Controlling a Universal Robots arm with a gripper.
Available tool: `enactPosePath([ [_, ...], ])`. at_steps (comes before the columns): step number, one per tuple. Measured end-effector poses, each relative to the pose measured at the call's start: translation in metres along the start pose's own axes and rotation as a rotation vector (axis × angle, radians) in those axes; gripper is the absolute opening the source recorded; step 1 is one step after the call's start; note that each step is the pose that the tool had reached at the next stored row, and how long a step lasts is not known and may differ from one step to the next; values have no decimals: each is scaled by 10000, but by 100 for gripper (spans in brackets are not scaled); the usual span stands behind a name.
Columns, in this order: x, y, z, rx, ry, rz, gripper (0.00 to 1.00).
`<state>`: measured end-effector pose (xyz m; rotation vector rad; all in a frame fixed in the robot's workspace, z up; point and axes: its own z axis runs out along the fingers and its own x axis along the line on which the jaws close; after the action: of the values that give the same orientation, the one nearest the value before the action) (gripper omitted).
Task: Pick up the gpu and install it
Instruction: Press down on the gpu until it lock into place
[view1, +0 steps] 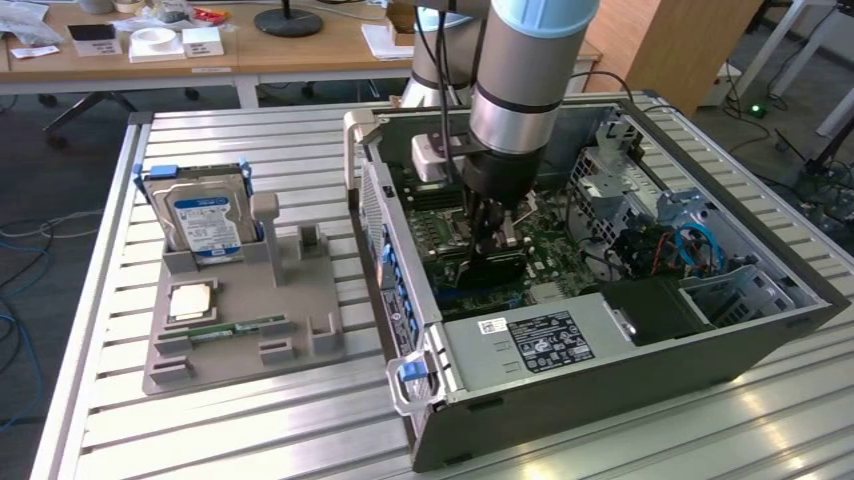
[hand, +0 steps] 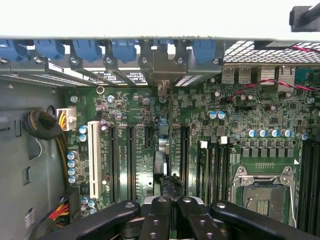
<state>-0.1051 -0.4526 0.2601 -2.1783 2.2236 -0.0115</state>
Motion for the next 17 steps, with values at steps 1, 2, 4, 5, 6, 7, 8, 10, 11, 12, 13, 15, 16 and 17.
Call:
enactPosePath([
  [1, 0, 2, 1, 0, 0, -2, 11],
  [2, 0, 5, 0, -1, 2, -6, 11],
  [4, 1, 7, 1, -3, 1, -16, 11],
  [5, 1, 8, 1, -3, 1, -18, 11],
  [6, 1, 8, 1, -3, 1, -20, 11],
  [7, 1, 9, 1, -3, 1, -21, 11],
  [8, 1, 9, 1, -2, 1, -22, 11],
  [10, 1, 9, 1, -2, 0, -23, 11],
  [11, 1, 9, 1, -2, 1, -23, 11],
  [12, 1, 9, 1, -2, 1, -23, 11],
  [13, 1, 9, 1, -2, 1, -28, 11],
  [15, 4, 10, 1, -2, 2, -46, 11],
  [16, 6, 10, 1, -2, 4, -53, 11],
  [17, 7, 10, 1, -3, 4, -58, 11],
])
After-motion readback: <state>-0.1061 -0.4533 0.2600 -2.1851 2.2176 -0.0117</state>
